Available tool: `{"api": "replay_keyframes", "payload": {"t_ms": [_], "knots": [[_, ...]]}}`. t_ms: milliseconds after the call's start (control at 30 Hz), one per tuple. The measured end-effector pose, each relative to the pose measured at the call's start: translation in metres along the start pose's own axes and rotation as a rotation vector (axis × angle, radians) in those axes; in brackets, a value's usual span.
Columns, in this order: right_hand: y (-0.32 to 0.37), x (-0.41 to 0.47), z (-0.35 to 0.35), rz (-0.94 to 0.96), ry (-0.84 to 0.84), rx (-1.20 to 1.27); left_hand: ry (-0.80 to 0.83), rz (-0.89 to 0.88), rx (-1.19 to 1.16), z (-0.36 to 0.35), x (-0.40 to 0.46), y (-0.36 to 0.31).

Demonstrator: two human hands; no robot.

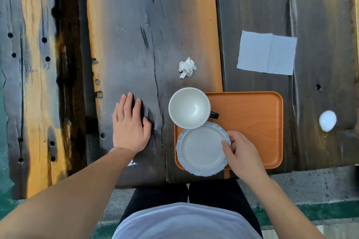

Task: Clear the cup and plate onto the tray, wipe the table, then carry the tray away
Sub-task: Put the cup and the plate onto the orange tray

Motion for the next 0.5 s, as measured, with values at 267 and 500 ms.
{"api": "replay_keyframes", "payload": {"t_ms": [267, 500], "knots": [[0.011, 0.011, 0.013, 0.049, 0.063, -0.165, -0.003, -0.007, 0.016, 0.001, -0.001, -0.002], [0.083, 0.070, 0.076, 0.141, -0.368, -0.088, 0.023, -0.017, 0.042, -0.001, -0.001, -0.002]]}}
Point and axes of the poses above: each hand's wrist, its own x-axis towards the middle knuckle, its own z-axis out of the back of the hand, y = z × x, the point moved 7 cm from there along x, towards the middle knuckle, and after that the axes turned 9 degrees about -y, right-handed, at the moved point
